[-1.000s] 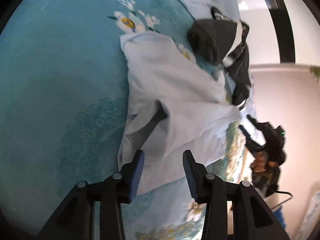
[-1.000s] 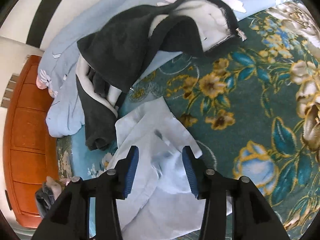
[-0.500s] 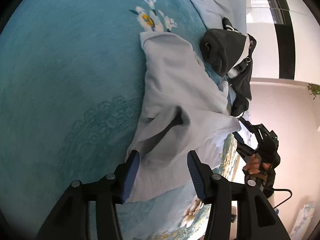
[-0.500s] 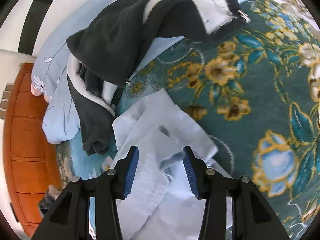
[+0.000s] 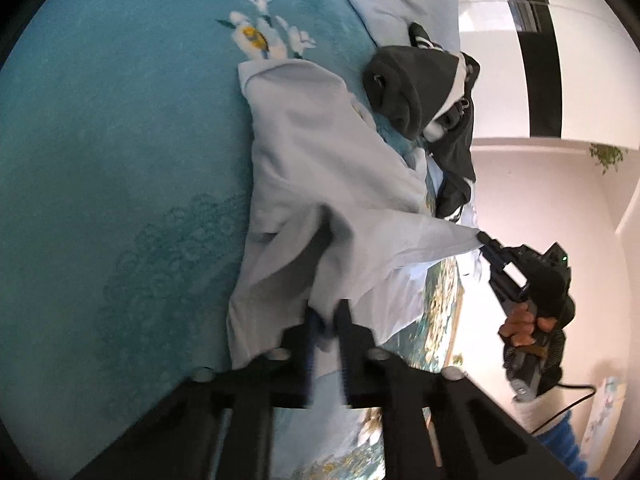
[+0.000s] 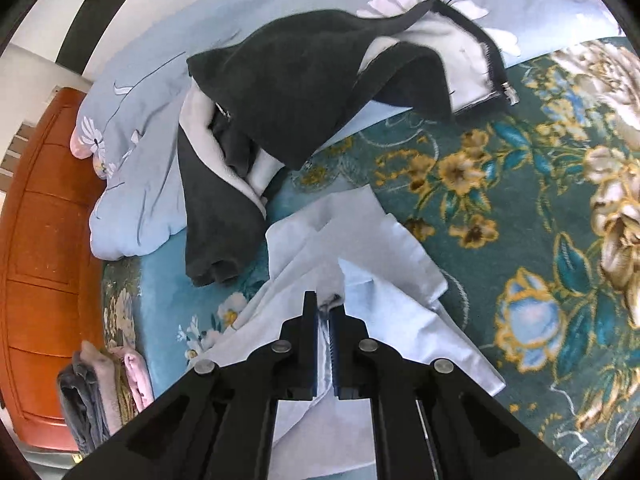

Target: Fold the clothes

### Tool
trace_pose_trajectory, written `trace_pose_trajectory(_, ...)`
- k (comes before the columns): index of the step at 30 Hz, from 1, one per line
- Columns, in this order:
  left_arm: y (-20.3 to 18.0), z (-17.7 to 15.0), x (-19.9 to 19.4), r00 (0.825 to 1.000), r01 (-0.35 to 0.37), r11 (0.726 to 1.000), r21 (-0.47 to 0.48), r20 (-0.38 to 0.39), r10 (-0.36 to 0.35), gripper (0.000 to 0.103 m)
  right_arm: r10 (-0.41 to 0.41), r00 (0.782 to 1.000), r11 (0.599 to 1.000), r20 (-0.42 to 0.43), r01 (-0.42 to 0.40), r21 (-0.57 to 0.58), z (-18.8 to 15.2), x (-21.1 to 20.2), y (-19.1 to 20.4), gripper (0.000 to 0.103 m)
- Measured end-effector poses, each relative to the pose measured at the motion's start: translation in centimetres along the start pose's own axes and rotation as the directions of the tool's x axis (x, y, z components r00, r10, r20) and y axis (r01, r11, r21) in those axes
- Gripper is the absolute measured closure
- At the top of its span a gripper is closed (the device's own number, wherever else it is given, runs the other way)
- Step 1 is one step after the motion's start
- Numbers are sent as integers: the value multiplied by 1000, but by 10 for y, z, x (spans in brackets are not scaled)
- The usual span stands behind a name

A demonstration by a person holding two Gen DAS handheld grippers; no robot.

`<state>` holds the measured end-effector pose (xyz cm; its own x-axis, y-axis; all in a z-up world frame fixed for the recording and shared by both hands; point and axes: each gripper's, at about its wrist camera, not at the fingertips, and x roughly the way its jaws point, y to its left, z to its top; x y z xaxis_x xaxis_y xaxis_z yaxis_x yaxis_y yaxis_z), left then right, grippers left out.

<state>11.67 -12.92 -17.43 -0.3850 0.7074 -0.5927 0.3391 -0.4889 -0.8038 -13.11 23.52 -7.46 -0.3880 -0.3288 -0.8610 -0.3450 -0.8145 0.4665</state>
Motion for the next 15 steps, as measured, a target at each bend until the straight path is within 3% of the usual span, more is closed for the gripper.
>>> trace_pose_trajectory(3,-10,-7,-19,999,14,1000,10,29,-14,100,4,1000,1000,21,-4,14,-2,-12,2,99)
trace_pose_trajectory(9,-68,-50,-86,998,-16,989,146,57,8,101,84,994,997,65,-83,-7,-18,-52,5,99)
trace_pose_trajectory(12,-79,-85,-113,999,20,987,158,35,-26,100,111,991,994,73,-109,-31,-40,-86,-8,99)
trace_pose_trajectory(15,-74,-115,-114,998,51,991,125,-34,-47,100,127,989,991,82,-124,-47,-62,-119,-22,99)
